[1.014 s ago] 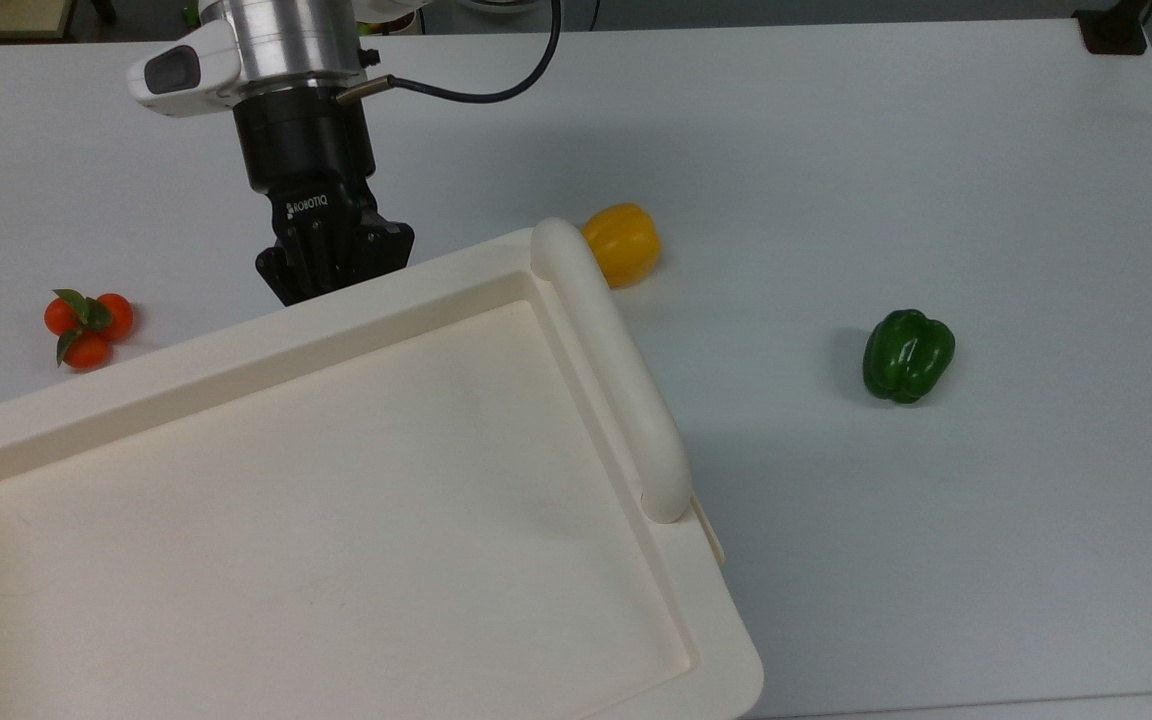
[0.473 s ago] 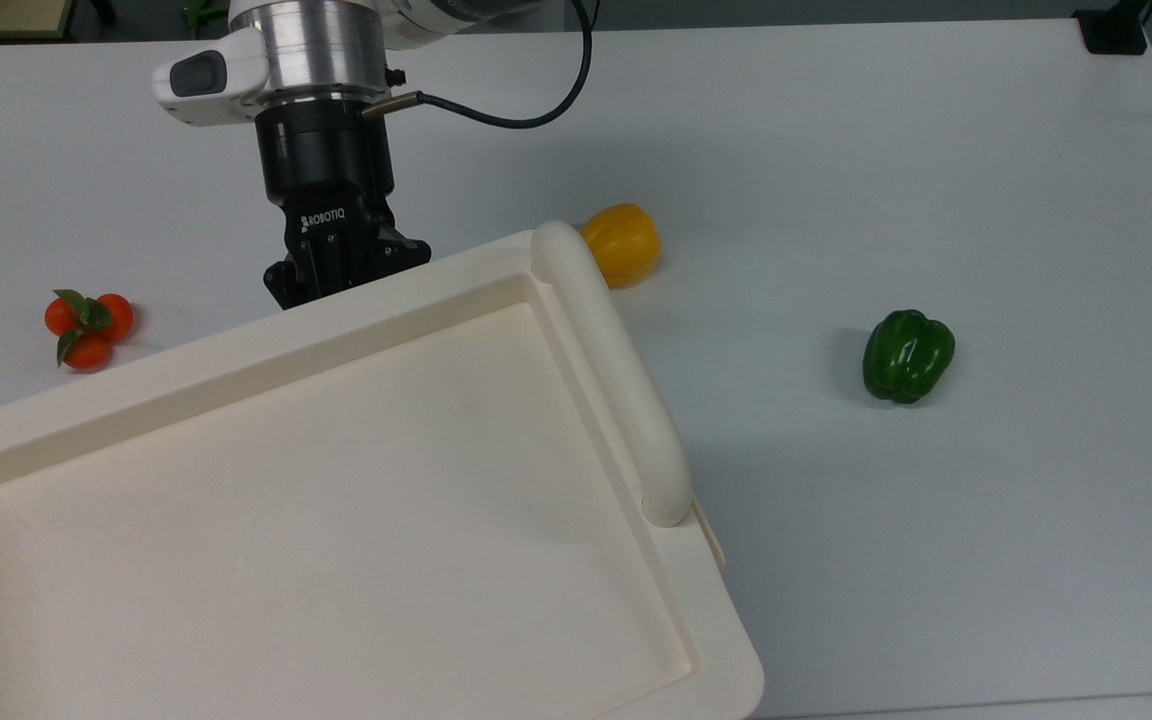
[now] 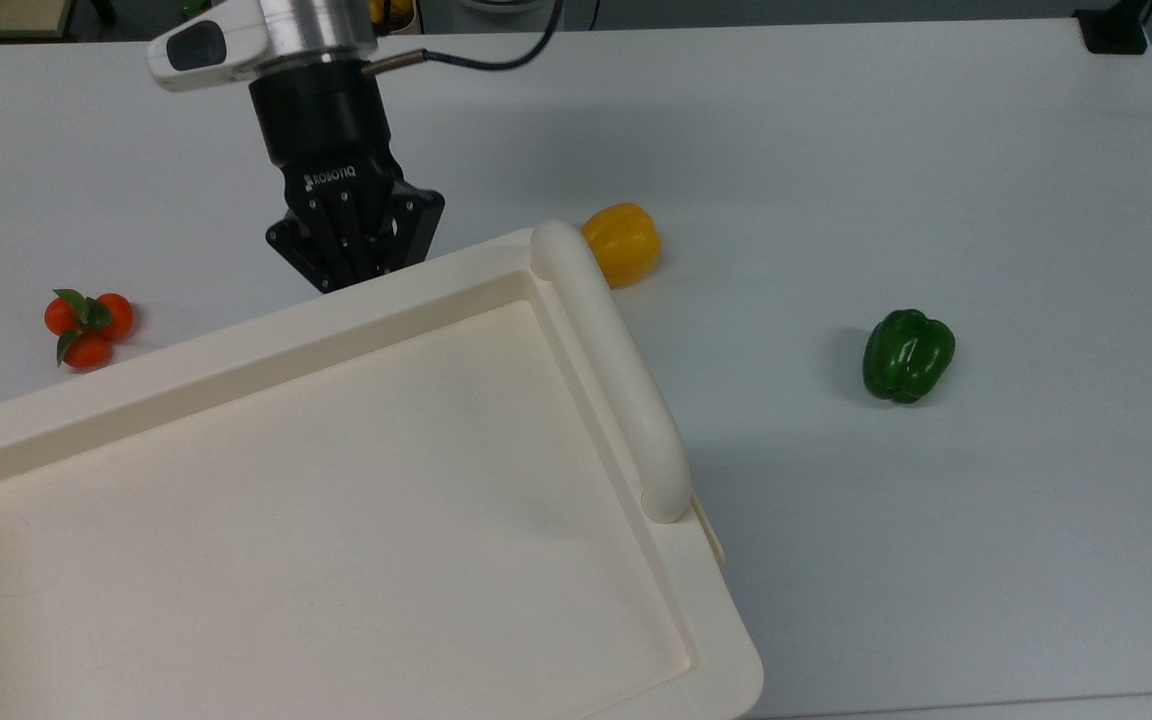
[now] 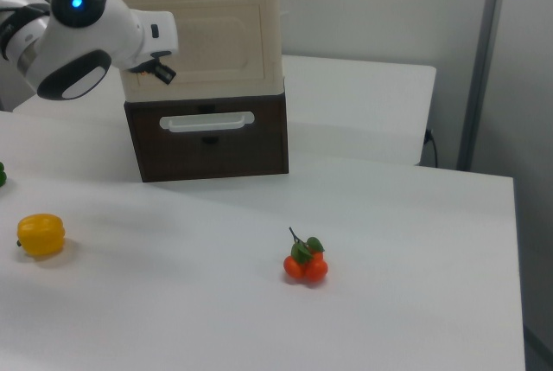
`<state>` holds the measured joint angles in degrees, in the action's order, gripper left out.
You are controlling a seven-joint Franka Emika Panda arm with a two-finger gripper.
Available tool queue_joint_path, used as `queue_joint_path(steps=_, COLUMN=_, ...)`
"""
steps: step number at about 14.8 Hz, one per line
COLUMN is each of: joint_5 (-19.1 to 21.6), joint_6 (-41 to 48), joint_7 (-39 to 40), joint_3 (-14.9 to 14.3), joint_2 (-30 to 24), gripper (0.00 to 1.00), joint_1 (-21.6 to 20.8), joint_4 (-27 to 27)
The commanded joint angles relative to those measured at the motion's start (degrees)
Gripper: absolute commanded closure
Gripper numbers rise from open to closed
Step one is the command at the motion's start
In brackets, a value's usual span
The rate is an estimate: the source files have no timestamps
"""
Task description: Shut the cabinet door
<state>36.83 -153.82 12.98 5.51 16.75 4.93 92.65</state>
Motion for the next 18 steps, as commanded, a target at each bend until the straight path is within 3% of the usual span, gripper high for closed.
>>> queue_joint_path(steps=1, joint_5=-8.58, joint_6=16.75, joint_7=1.61, joint_3=-5.07, joint_2=-8.39, gripper=0.57, joint_1=-0.01, joint_4=7.54)
queue_joint_path(steps=2, joint_5=-13.40, joint_6=23.41, joint_7=-0.91, joint_3=-6.64, joint_2=-9.53, gripper=0.33, joint_1=0.08, joint_4=7.46)
queue_joint_path(steps=3, joint_5=-15.97, joint_6=27.83, joint_7=-3.11, joint_3=-8.05, joint_2=-10.15, gripper=0.28, joint_1=-0.01, joint_4=7.46)
queue_joint_path(steps=4, joint_5=-18.26, joint_6=32.05, joint_7=-4.88, joint_3=-8.67, joint_2=-11.20, gripper=0.09, joint_1=-0.01, joint_4=7.46)
queue_joint_path(steps=5, joint_5=-20.98, joint_6=35.92, joint_7=-6.11, joint_3=-9.46, joint_2=-12.26, gripper=0.00, joint_1=-0.10, joint_4=7.37)
queue_joint_path(steps=8, joint_5=-29.86, joint_6=45.25, joint_7=-11.72, joint_3=-12.19, joint_2=-15.50, gripper=0.00, joint_1=-2.47, joint_4=6.67)
queue_joint_path(steps=11, joint_5=-34.52, joint_6=56.03, joint_7=-18.41, joint_3=-12.28, joint_2=-18.50, gripper=0.00, joint_1=-3.00, joint_4=3.44)
queue_joint_path(steps=14, joint_5=-34.28, joint_6=63.01, joint_7=-20.00, joint_3=-11.23, joint_2=-19.82, gripper=0.00, joint_1=-3.09, joint_4=-0.45)
queue_joint_path(steps=16, joint_5=-34.37, joint_6=63.12, joint_7=-26.57, joint_3=-5.37, joint_2=-20.62, gripper=0.00, joint_1=-3.09, joint_4=-0.45)
queue_joint_path(steps=18, joint_5=-34.28, joint_6=62.33, joint_7=-26.43, joint_3=-2.80, joint_2=-20.53, gripper=0.00, joint_1=-3.35, joint_4=0.42)
